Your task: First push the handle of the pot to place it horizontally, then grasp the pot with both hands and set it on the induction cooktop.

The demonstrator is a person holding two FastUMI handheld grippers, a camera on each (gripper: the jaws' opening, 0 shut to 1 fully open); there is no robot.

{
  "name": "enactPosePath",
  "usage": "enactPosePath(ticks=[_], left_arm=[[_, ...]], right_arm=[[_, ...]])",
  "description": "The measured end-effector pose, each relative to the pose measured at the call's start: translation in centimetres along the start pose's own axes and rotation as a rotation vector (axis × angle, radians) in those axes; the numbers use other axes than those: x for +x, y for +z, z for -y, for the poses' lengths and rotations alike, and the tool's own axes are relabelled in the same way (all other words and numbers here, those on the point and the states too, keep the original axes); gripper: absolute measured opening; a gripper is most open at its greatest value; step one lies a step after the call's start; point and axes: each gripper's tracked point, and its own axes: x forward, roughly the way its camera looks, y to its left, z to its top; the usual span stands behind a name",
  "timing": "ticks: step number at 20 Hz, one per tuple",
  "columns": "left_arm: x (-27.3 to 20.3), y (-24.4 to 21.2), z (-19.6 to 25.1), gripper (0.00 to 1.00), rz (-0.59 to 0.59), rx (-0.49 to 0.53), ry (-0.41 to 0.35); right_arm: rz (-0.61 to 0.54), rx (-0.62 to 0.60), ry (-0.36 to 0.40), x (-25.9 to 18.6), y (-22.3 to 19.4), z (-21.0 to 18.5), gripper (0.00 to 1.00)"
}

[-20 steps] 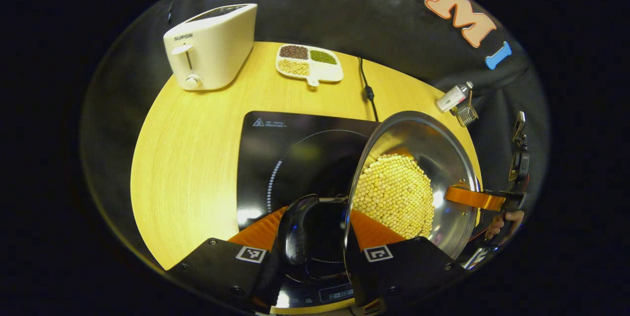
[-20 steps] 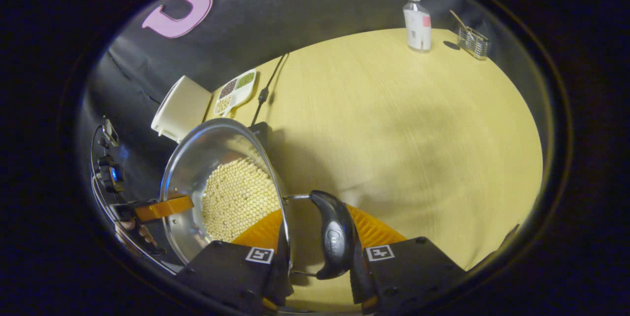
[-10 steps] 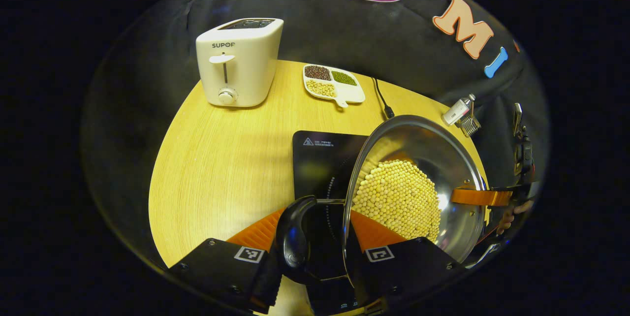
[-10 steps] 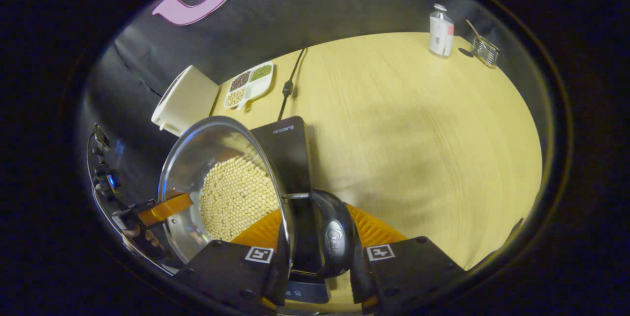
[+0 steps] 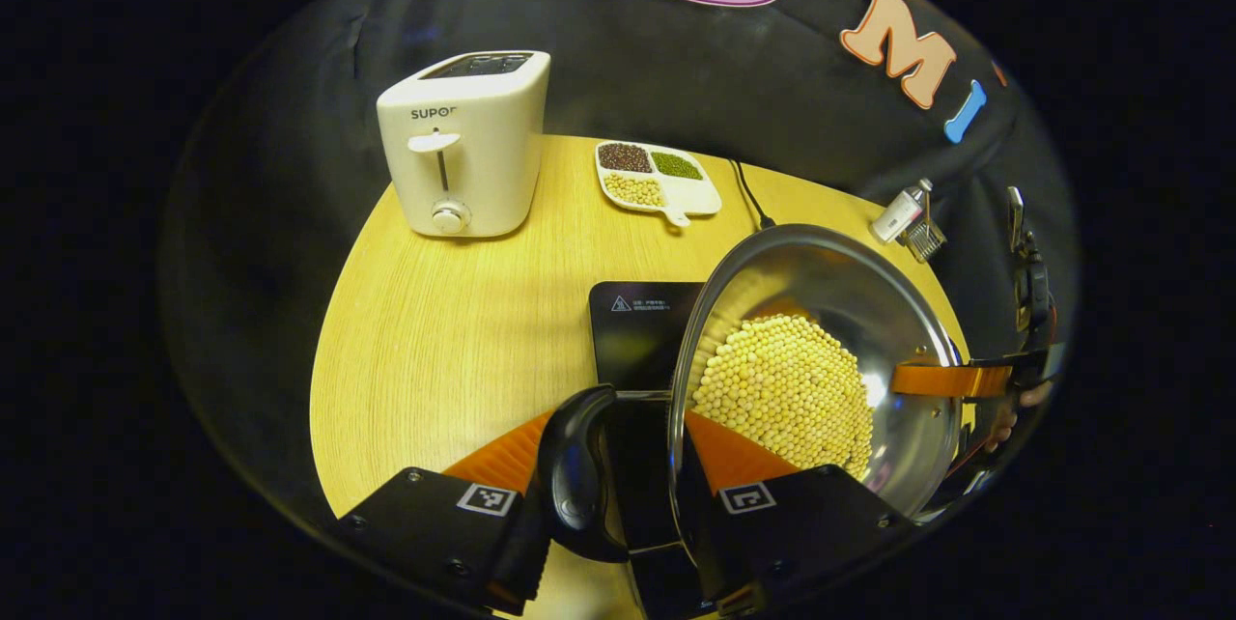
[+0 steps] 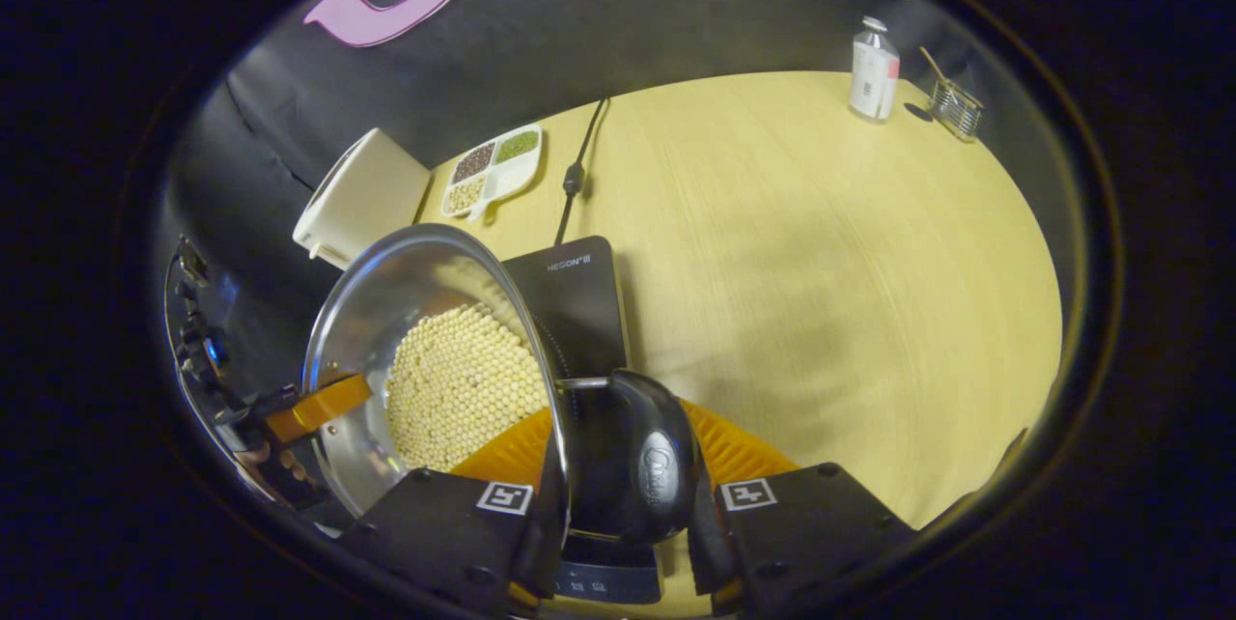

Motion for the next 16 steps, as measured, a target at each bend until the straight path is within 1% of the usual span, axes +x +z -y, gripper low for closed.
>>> enactPosePath(ticks=[1,2,3,4,5,6,8,9,10,11,12,13,14,15,16], left_arm=[[0.1,-0.1,0.1,0.61,0.0,-0.005,0.005],[0.2,-0.1,-0.1,0.64,-0.002,0.0,0.026],[0.1,0.0,-0.5,0.67,0.011,0.02,0.053],[0.2,0.2,-0.5,0.75,0.011,0.045,0.073],[0.0,0.3,-0.5,0.77,0.006,0.069,0.089],[-0.3,0.9,-0.5,0.78,0.024,0.084,0.1],[-0.5,2.0,-0.5,0.77,0.058,0.105,0.112],[-0.6,1.8,-0.4,0.77,0.057,0.11,0.112],[-0.7,1.7,-0.5,0.77,0.052,0.107,0.114],[-0.8,1.7,-0.6,0.82,0.058,0.1,0.12],[-0.8,1.9,-0.9,0.78,0.067,0.09,0.133],[-0.9,1.9,-1.2,0.78,0.079,0.081,0.146],[-1.0,2.1,-1.4,0.83,0.087,0.077,0.157],[-1.3,2.1,-1.4,0.86,0.098,0.077,0.165],[-1.5,2.5,-1.3,0.9,0.115,0.081,0.171]], right_arm=[[0.005,0.0,0.003,-0.1,0.1,-0.1,0.49],[0.011,0.003,0.006,-0.1,0.2,-0.2,0.49],[0.016,0.004,0.006,-0.3,0.4,-0.2,0.51],[0.019,0.004,0.008,-0.1,0.3,-0.2,0.52],[0.019,0.0,0.0,-0.1,0.3,-0.1,0.59],[0.021,-0.01,-0.008,0.0,0.1,0.1,0.54],[0.04,-0.011,0.0,-0.5,0.6,-0.3,0.55],[0.055,-0.003,0.003,-0.7,1.0,-0.4,0.53],[0.062,0.008,0.009,-1.0,1.3,-0.4,0.58],[0.062,0.016,0.018,-1.3,1.5,-0.5,0.67],[0.067,0.019,0.022,-1.4,1.6,-0.4,0.76],[0.075,0.017,0.017,-1.5,1.8,-0.2,0.86],[0.087,0.012,0.007,-1.7,1.8,0.1,0.96],[0.102,0.007,0.002,-1.9,2.0,0.1,0.89],[0.112,0.004,0.002,-2.2,2.0,0.1,0.93]])
